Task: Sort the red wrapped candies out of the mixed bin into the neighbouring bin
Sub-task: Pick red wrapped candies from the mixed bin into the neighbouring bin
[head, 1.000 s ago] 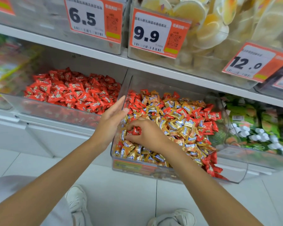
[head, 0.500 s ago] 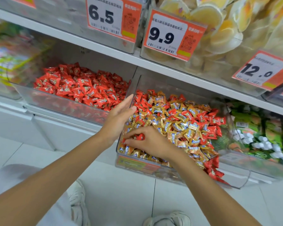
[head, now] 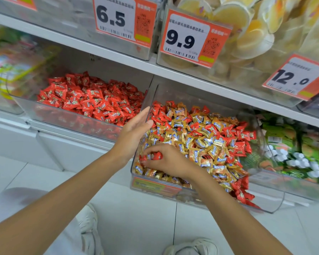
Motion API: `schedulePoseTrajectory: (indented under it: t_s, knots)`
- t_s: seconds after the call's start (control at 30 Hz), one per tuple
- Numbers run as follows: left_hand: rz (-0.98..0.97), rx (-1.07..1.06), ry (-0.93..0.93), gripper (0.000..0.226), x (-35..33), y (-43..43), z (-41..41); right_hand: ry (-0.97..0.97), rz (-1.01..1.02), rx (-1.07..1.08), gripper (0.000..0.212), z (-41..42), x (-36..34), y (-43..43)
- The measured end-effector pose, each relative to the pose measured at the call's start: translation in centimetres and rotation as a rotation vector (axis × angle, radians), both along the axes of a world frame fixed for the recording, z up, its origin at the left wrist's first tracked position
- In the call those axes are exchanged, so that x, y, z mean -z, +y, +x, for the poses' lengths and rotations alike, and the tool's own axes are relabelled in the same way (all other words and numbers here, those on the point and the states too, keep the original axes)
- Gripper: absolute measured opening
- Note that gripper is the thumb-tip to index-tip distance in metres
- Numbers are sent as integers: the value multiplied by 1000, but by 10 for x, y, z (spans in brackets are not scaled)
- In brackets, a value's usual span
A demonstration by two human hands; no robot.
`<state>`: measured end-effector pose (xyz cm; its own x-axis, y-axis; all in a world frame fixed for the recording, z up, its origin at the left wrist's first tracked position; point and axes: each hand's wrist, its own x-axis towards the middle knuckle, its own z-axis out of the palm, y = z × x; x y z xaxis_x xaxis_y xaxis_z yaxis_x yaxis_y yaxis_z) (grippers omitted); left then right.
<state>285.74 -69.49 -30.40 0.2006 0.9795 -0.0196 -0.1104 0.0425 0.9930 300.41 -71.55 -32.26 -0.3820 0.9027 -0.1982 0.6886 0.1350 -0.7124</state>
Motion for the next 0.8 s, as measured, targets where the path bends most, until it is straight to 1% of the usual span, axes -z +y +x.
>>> schedulePoseTrajectory:
  t_s: [0.03, 0.1, 0.2, 0.3, 0.37, 0.47, 0.57, 0.63, 0.73, 0.8]
  knots:
    - [2, 0, 3, 48, 0, 0, 0, 103, -43, 33, 12, 3, -3, -2]
    - [8, 2, 13, 48, 0, 0, -1, 228, -110, 96, 19, 12, -10, -7]
    - [6, 12, 23, 49, 1, 1, -1, 264, -137, 170, 26, 31, -21, -14]
    - [12, 8, 54, 49, -1, 1, -2, 324, -198, 253, 26, 53, -32, -21]
    - [17, -4, 71, 49, -1, 0, -1, 358, -194, 306, 24, 66, -38, -25]
    - [26, -19, 121, 50, -2, 2, -1, 373, -125, 392, 17, 84, -44, -30]
    - [66, -25, 219, 51, -6, 6, -2, 414, -112, 476, 9, 100, -48, -37]
    - [99, -26, 293, 53, -9, 9, -3, 432, -94, 519, 11, 109, -52, -43]
    - [105, -38, 366, 56, -13, 10, -3, 507, -54, 593, 16, 120, -60, -53]
    - [125, -52, 390, 53, -17, 6, -1, 586, -65, 634, 13, 127, -63, -59]
